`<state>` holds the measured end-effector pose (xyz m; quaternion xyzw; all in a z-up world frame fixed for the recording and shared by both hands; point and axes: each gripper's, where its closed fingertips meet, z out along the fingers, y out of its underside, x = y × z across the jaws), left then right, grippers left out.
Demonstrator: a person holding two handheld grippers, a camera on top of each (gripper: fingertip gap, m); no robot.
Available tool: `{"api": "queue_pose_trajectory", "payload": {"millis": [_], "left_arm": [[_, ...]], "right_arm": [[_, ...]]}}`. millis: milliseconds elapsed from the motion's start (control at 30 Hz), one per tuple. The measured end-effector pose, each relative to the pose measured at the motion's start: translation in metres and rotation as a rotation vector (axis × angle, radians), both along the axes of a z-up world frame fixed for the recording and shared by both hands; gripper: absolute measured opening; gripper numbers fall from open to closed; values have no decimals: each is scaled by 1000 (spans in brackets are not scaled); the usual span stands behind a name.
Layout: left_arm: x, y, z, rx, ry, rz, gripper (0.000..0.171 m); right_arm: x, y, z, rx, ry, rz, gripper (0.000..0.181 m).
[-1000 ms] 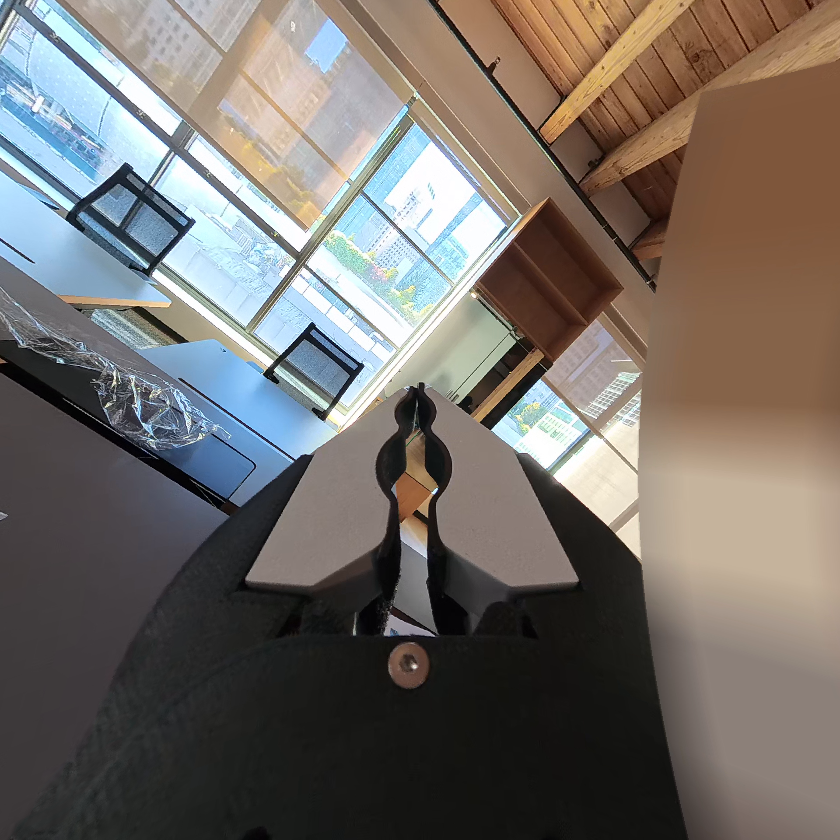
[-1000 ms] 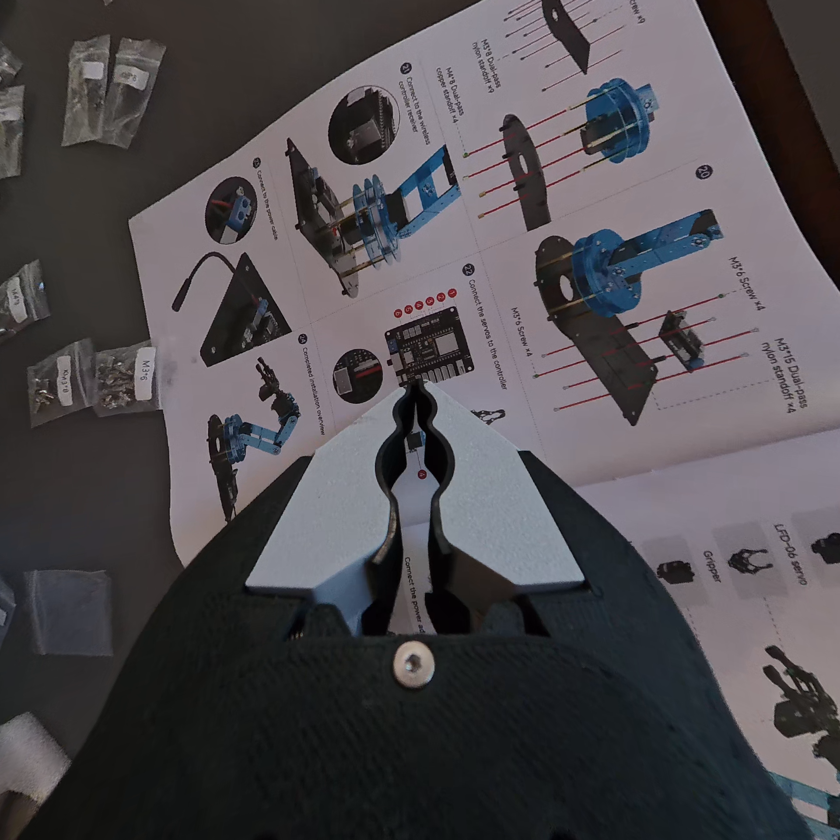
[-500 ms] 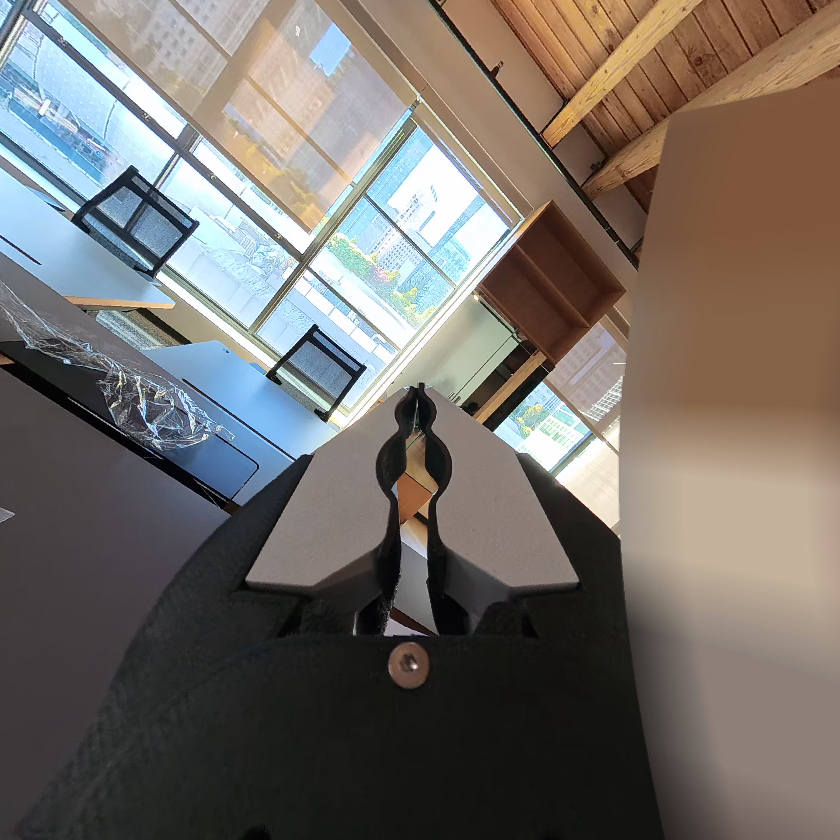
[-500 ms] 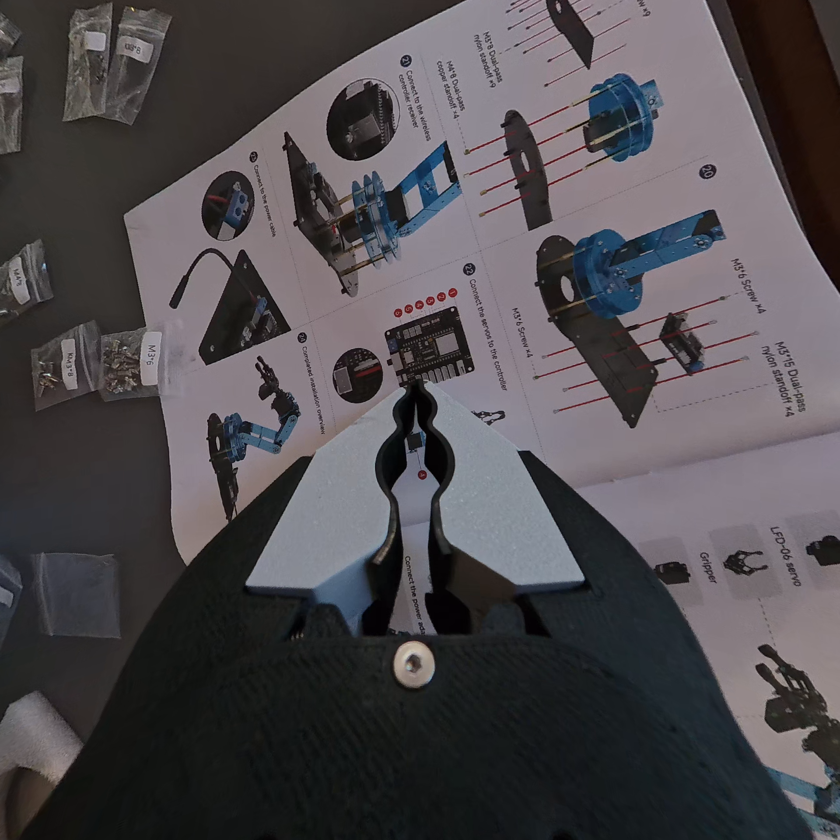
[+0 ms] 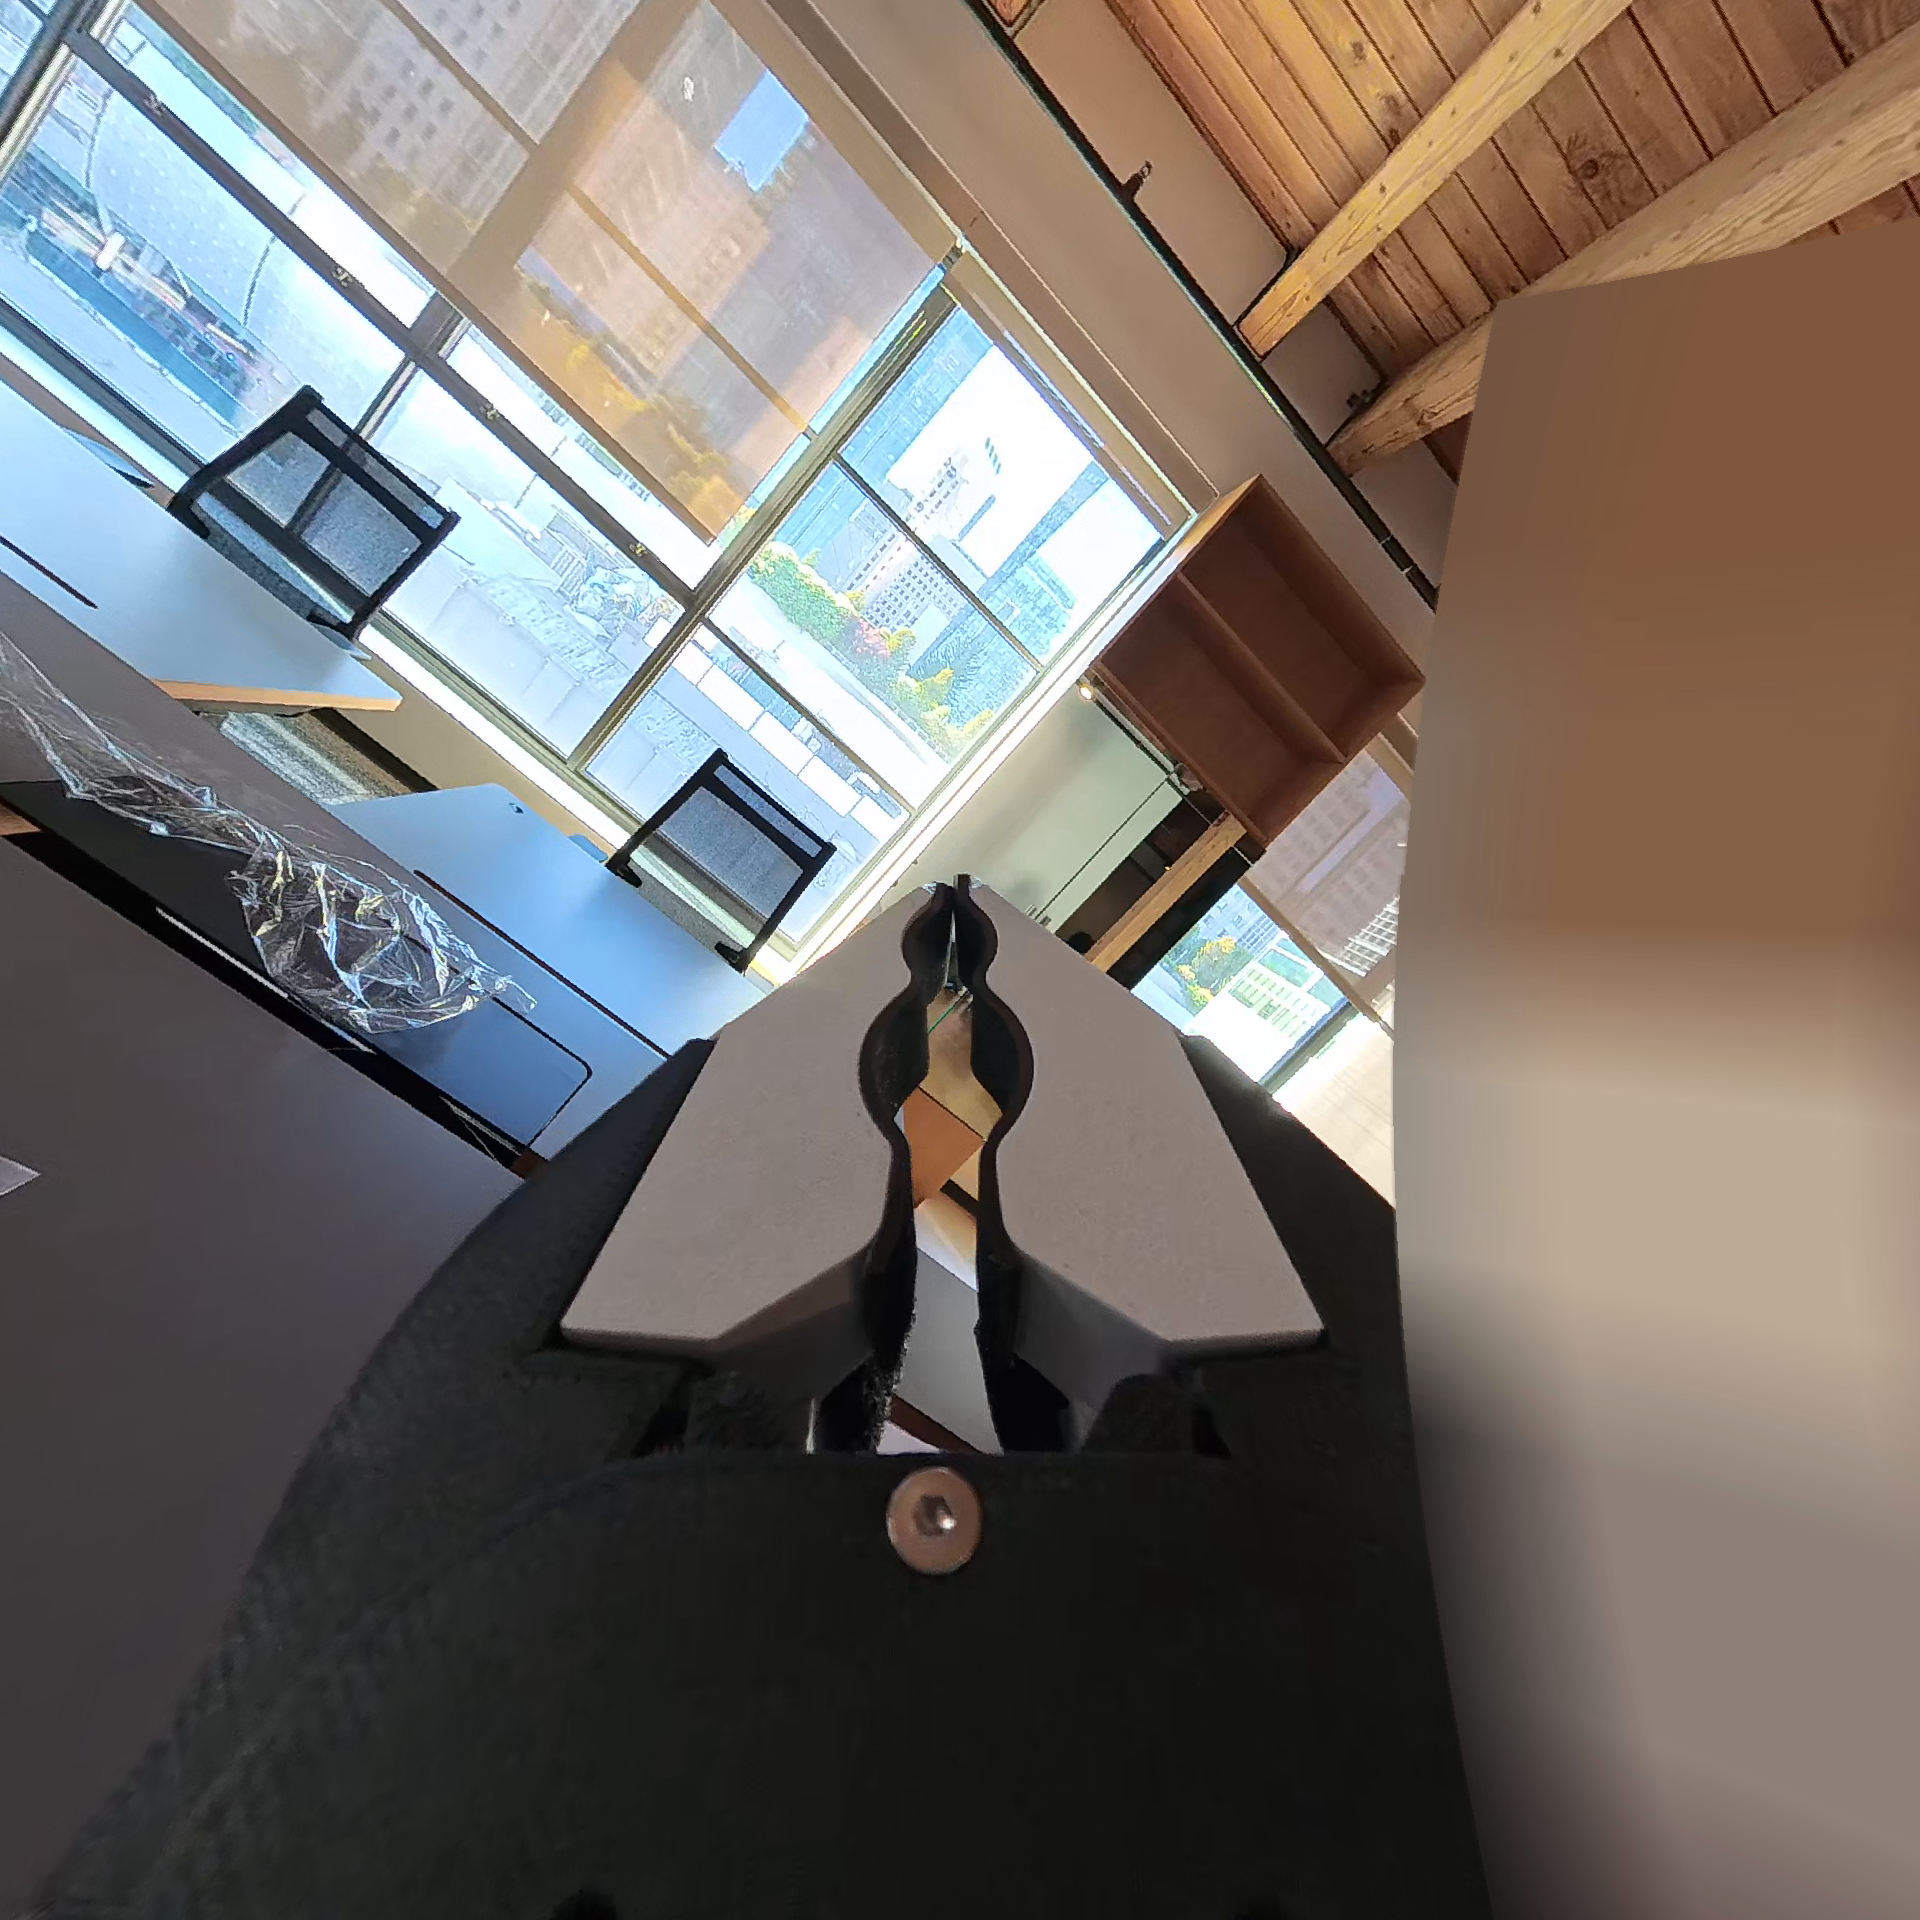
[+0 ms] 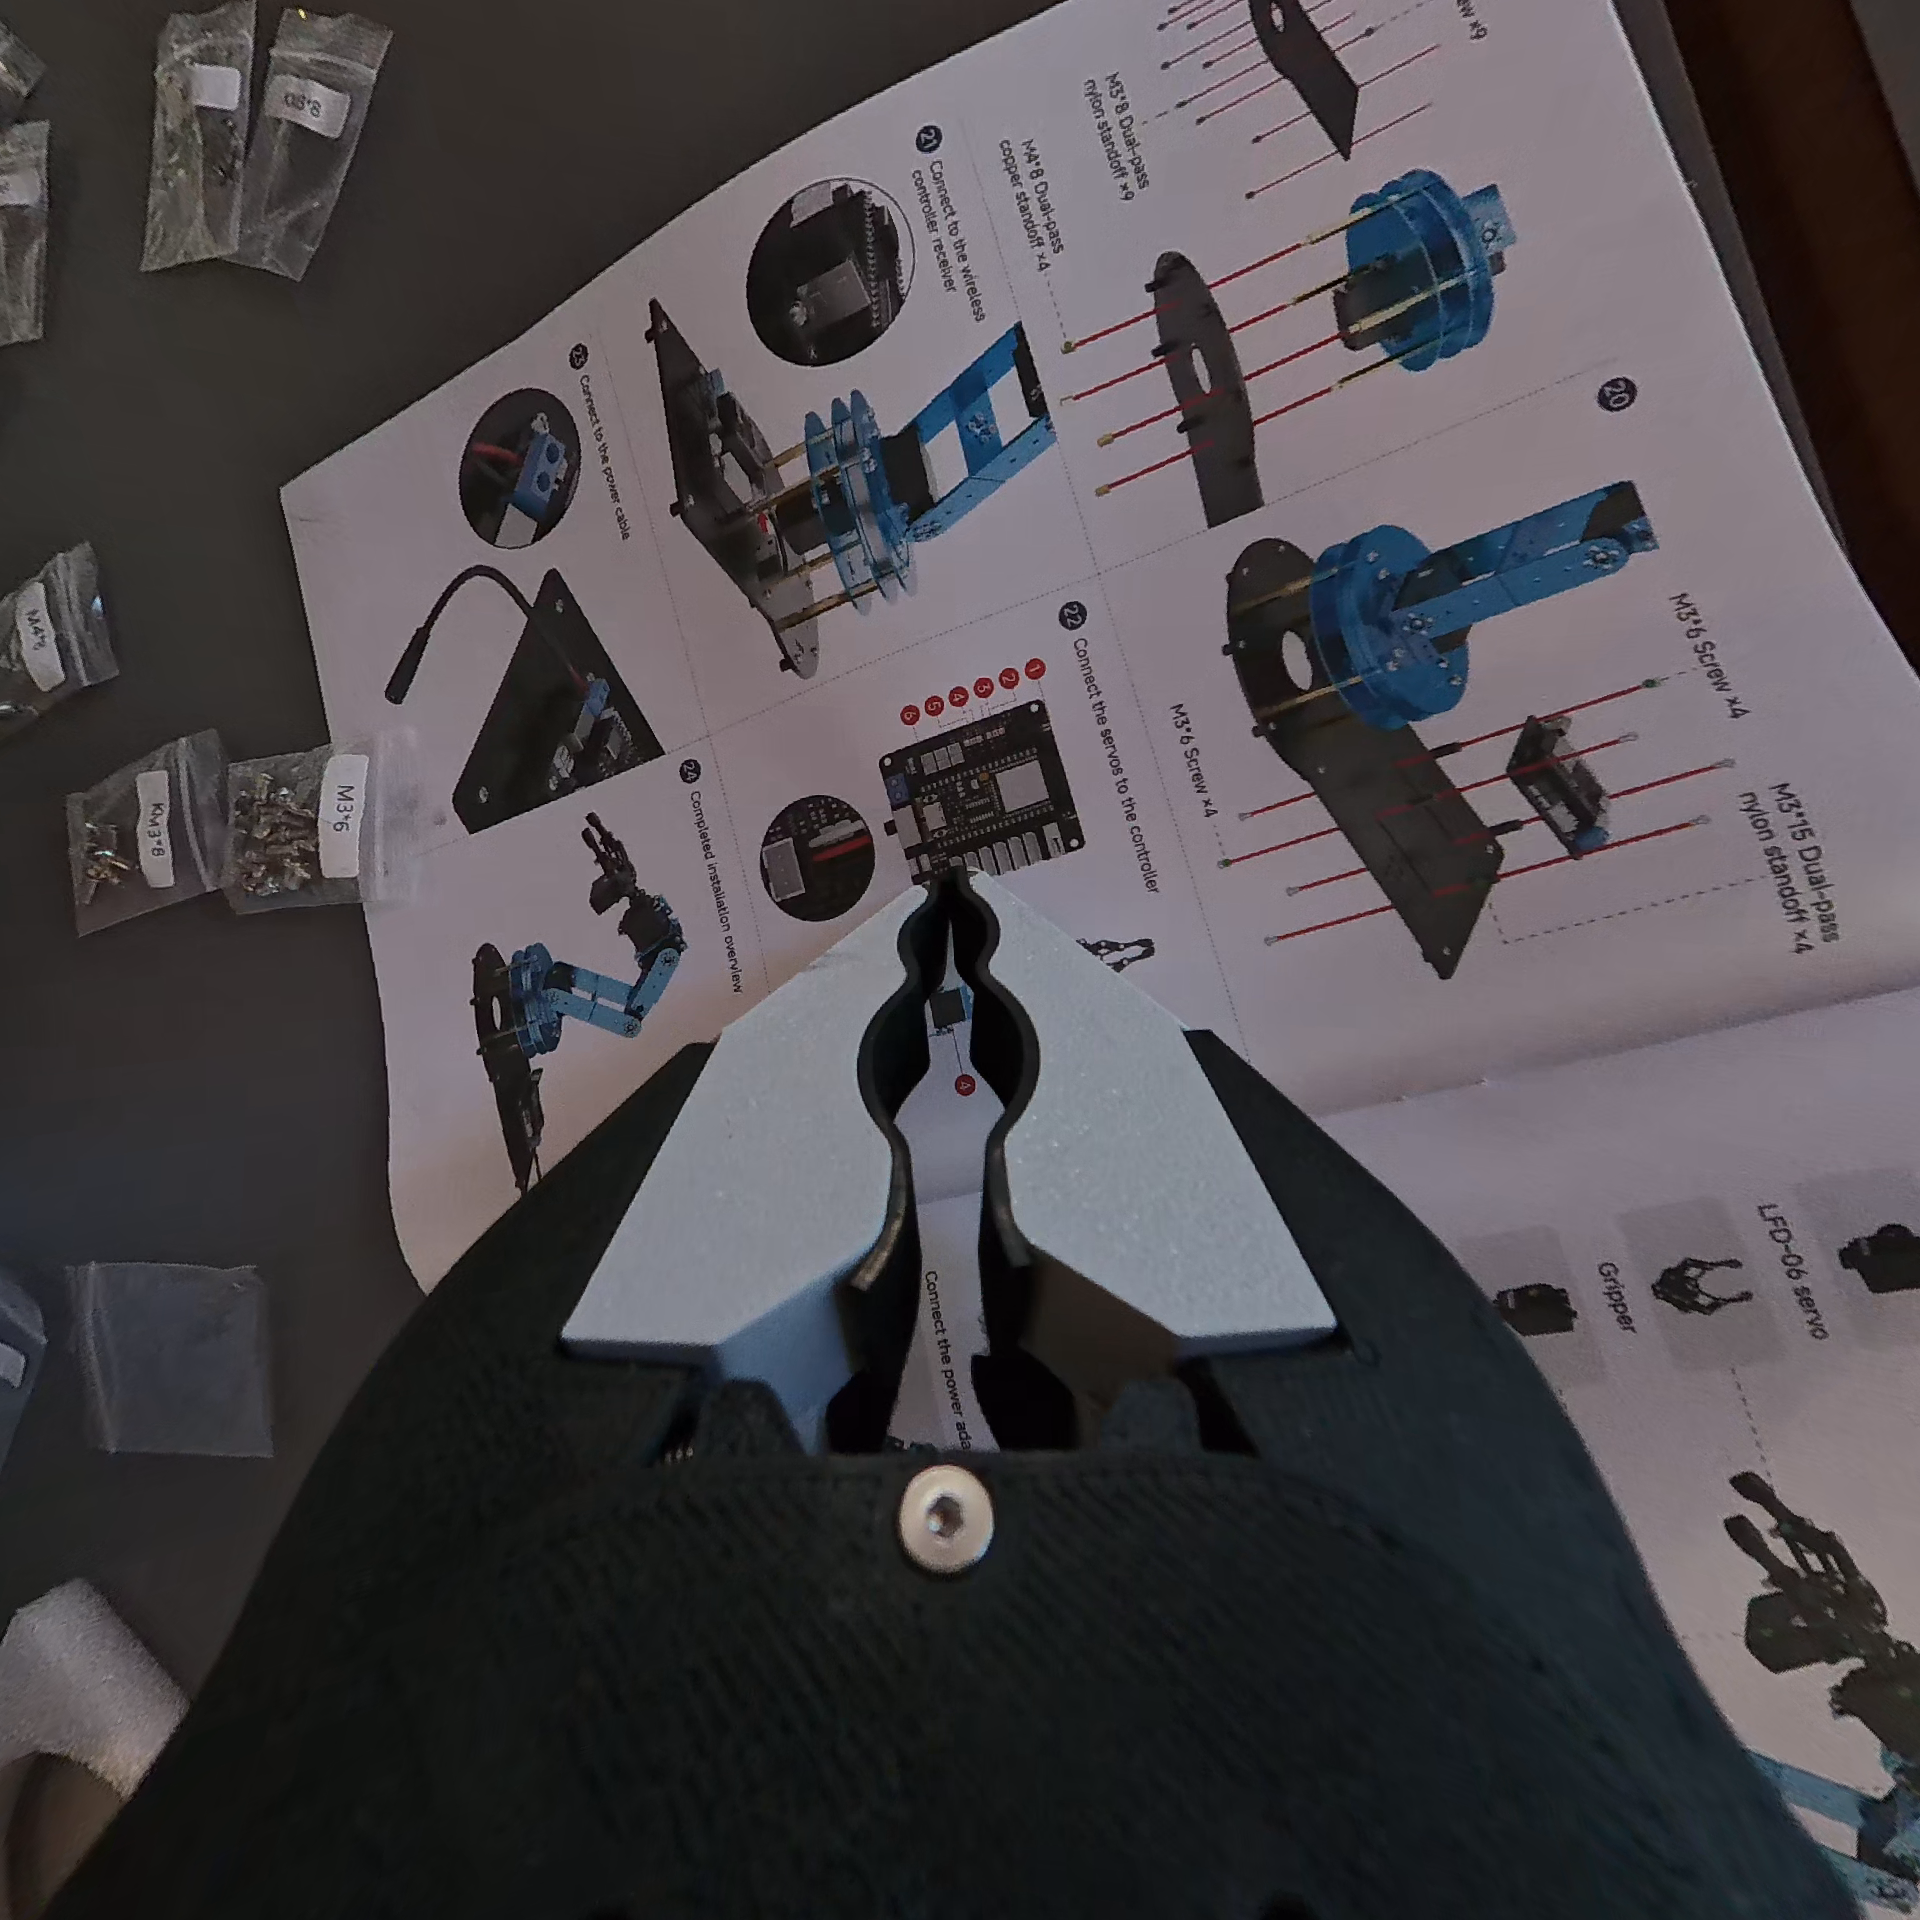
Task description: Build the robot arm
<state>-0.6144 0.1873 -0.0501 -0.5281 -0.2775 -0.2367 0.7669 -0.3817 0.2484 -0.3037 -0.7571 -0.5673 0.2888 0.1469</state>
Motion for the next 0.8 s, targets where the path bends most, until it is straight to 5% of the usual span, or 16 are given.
{"api": "queue_pose_trajectory", "payload": {"millis": [800], "left_arm": [[-3,-7,4,32,-27,-4,0]], "right_arm": [[-1,2,0,-24,14,-7,0]]}}
